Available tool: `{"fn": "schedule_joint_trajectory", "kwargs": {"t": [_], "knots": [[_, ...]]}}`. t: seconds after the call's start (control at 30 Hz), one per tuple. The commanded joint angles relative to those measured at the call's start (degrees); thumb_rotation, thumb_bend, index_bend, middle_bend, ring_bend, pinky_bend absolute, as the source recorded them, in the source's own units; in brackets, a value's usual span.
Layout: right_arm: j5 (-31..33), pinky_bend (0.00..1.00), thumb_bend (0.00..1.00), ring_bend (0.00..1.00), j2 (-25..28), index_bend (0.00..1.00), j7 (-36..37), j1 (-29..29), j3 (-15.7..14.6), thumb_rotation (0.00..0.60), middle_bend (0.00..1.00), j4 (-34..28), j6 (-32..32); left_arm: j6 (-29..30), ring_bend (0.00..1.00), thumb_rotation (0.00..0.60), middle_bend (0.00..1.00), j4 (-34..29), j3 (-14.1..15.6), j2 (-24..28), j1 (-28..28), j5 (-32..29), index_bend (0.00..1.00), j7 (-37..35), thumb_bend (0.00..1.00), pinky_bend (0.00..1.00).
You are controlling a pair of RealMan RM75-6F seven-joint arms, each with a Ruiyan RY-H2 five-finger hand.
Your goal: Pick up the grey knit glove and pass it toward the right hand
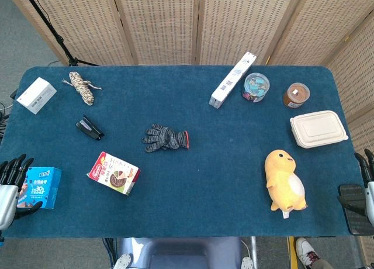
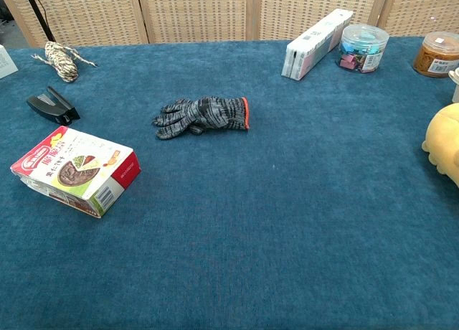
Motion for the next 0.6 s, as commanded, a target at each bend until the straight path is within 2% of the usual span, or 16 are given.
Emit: {"fn": "schedule_joint_trajectory", "kwargs": {"t": [0.03, 0.23, 0.37, 0.43, 0.6], "knots": [[-0.1, 0.0, 0.0, 0.0, 0.2, 0.0, 0.1, -0.1, 0.0, 0.6, 0.0, -0.1, 0.1, 0.2, 0.0, 0.6, 0.0, 0.1, 0.0, -0.1, 0.0, 0.3, 0.0, -0.3, 0.01, 0.0], [-0.2, 0.0, 0.0, 0.0, 0.5, 0.0, 0.1, -0.3, -0.1, 0.6, 0.0, -0.6, 0.2, -0.3, 0.0, 0.6, 0.0, -0.1, 0.3, 0.3, -0.2, 1.2, 0.0, -1.5, 0.01, 0.0], [0.0, 0.0, 0.0, 0.0, 0.7, 0.0, 0.1, -0.4, -0.2, 0.6, 0.0, -0.9, -0.1, -1.5, 0.0, 0.6, 0.0, -1.0, -0.3, 1.7, -2.3, 3.5, 0.0, -5.6, 0.02, 0.0], [0.2, 0.0, 0.0, 0.0, 1.1, 0.0, 0.1, -0.3, -0.3, 0.6, 0.0, -1.4, -0.6, -4.0, 0.0, 0.6, 0.0, -1.7, -0.7, 2.7, -4.4, 4.5, 0.0, -7.4, 0.02, 0.0], [0.7, 0.0, 0.0, 0.0, 1.7, 0.0, 0.2, -0.3, -0.1, 0.6, 0.0, -1.9, -0.9, -13.7, 0.0, 0.6, 0.0, -5.7, -5.5, 5.0, -12.8, 1.2, 0.0, -6.2, 0.02, 0.0]]}}
